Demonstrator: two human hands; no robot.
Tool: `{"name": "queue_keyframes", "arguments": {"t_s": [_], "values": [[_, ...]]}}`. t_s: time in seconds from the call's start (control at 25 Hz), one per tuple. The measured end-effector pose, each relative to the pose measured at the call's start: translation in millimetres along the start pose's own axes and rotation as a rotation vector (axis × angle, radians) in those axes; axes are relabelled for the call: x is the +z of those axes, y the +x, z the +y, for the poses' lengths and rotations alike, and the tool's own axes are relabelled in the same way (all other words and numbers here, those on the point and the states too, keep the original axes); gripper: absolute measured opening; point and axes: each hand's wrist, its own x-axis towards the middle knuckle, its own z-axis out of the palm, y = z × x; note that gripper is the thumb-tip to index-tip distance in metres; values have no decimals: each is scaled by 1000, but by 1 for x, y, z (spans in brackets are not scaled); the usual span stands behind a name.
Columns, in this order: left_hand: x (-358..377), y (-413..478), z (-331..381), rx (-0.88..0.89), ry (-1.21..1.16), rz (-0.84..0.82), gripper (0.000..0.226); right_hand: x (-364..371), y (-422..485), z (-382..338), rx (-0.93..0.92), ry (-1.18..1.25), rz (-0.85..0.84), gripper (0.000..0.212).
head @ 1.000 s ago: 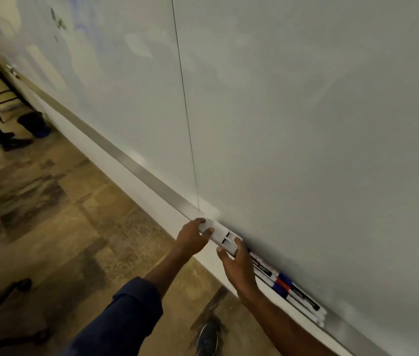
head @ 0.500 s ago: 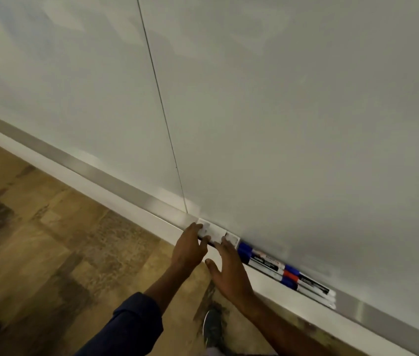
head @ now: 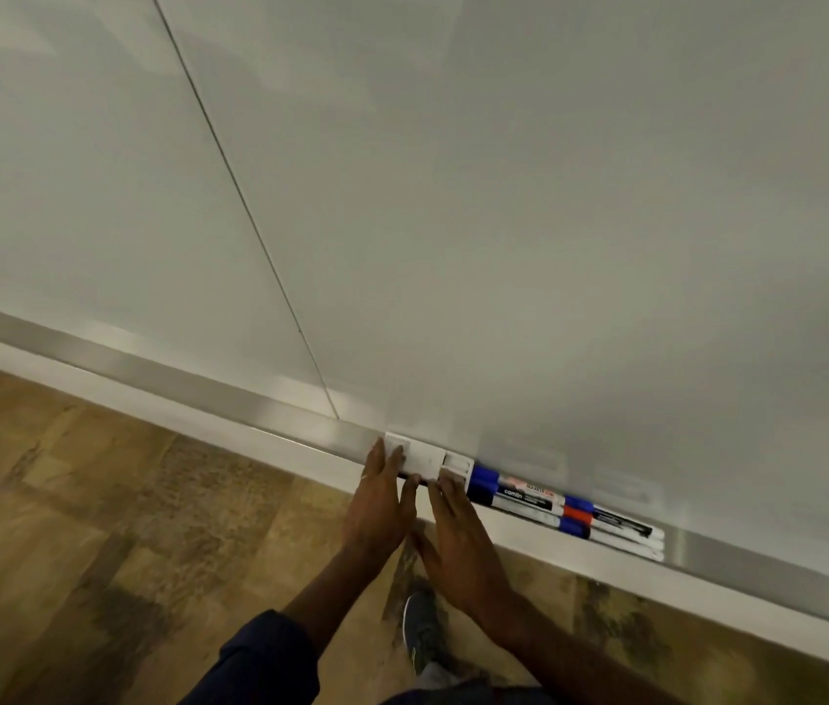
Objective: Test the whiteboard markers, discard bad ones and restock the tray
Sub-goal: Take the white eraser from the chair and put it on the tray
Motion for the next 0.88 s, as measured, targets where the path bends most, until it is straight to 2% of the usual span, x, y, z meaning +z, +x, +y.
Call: {"name": "queue_keyframes", "arguments": {"t_s": [0.16,0.52,0.88], "values": [[16,-9,10,67,33,17,73,-7,-15,15,4,-57,44,71],[59,-66,54,337,176,-49,69,-50,-89,78,181,-9,253,71],[147,-195,154,577,267,-255,69,-85,-285,149,400,12,430,73]]}}
